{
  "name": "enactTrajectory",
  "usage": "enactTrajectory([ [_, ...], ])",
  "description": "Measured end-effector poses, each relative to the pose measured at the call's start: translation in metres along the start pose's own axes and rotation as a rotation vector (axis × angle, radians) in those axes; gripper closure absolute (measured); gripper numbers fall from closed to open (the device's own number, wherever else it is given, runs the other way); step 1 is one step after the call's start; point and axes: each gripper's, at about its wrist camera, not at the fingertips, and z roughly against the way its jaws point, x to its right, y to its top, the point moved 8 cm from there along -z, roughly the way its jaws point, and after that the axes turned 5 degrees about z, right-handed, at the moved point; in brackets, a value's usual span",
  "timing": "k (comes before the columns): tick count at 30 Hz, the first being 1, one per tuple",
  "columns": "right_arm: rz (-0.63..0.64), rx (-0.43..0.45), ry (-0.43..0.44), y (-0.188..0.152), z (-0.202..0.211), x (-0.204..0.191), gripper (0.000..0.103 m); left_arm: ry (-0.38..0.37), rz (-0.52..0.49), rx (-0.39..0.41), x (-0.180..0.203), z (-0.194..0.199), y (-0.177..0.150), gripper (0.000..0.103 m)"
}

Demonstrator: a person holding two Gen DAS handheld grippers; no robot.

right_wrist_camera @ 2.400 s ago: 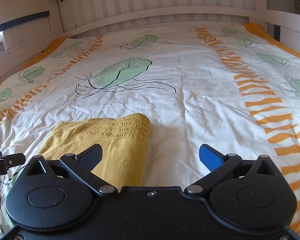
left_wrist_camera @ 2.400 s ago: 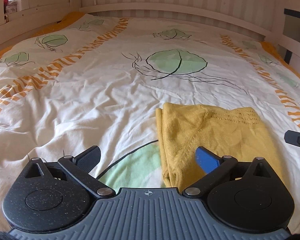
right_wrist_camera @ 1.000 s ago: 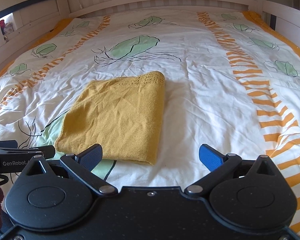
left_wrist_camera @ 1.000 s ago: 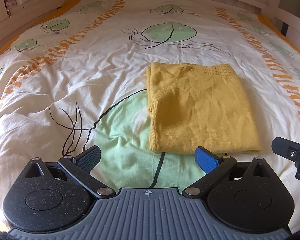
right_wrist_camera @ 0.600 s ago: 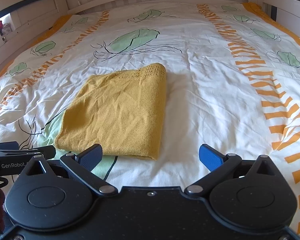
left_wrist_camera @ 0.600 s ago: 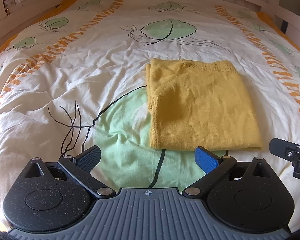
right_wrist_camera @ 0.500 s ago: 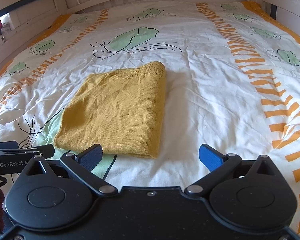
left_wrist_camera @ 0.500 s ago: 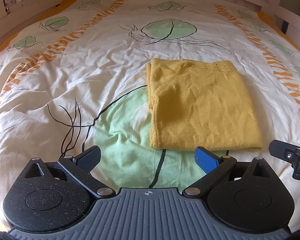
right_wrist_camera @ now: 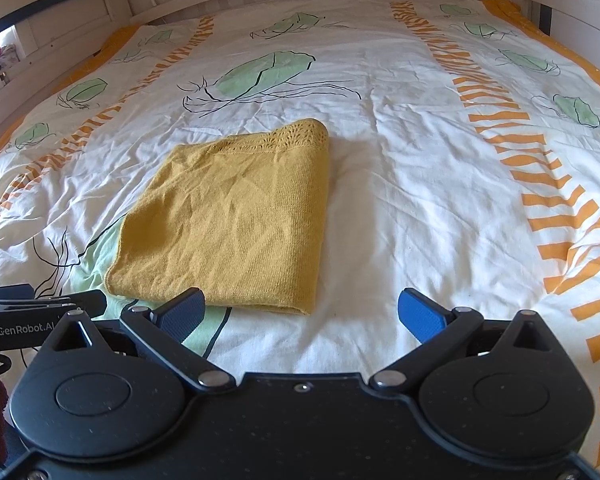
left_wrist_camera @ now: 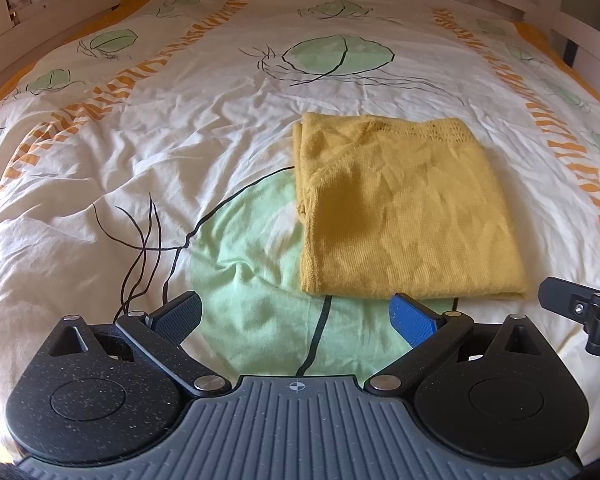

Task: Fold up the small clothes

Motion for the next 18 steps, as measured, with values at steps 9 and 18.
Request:
enactTrajectory([
  [9,-0.002,-0.005,0.003,-0.0003,-0.002,-0.0003,0.001,0.002,0.004,-0.006,-0.0012,-0.0019,-0.0008,0.002],
  [18,-0.003,-0.008,0.005,-0.0003,-0.0036,-0.0012,0.001,-0.001,0.003,-0.011,-0.0015,-0.003,-0.0021,0.002],
])
